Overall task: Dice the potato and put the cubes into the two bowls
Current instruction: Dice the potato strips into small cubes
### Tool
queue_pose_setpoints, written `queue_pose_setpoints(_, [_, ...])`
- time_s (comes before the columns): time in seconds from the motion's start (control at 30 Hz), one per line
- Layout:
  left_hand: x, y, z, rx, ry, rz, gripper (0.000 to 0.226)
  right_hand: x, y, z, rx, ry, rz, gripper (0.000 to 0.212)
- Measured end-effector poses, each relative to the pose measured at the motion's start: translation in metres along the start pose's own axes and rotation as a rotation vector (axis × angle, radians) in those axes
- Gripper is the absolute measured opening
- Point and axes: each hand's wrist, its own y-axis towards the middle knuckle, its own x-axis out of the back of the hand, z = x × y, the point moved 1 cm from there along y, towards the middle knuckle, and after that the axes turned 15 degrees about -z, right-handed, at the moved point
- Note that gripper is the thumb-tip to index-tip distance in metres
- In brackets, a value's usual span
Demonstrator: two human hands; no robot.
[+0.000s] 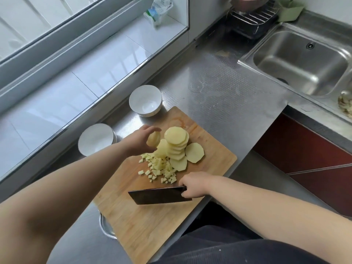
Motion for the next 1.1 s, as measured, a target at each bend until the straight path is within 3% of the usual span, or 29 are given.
queue_pose_setpoints(0.17, [0.005,-0.012,0.019,0.033,-0.015,-0.017,0.073,-0.008,0.008,0.005,-0.069,0.082,-0.048,0.029])
queue_pose_setpoints(0.47, [0.012,-0.028,0.035,0.079,-0.070,-0.135,0.067,0.004,0.022,0.006,-0.299,0.169,-0.294,0.033])
queue_pose_setpoints(0.73, [0.009,-0.047,0.030,-0.219,0.100,-0.270,0.069,0.000,0.017,0.004,-0.375,0.153,-0.338,0.039])
queue_pose_setpoints(0.83, [0.004,-0.057,0.034,-0.363,0.149,-0.294,0.080,0.003,0.017,0.001,-0.399,0.149,-0.364,0.040])
queue_pose_setpoints(0.93, [-0.002,-0.062,0.040,-0.451,0.159,-0.260,0.089,0.007,0.018,-0.001,-0.398,0.118,-0.372,0.045])
queue_pose_setpoints(1.1, [-0.013,-0.071,0.044,-0.669,0.240,-0.136,0.084,0.005,0.020,-0.003,-0.385,0.090,-0.383,0.041])
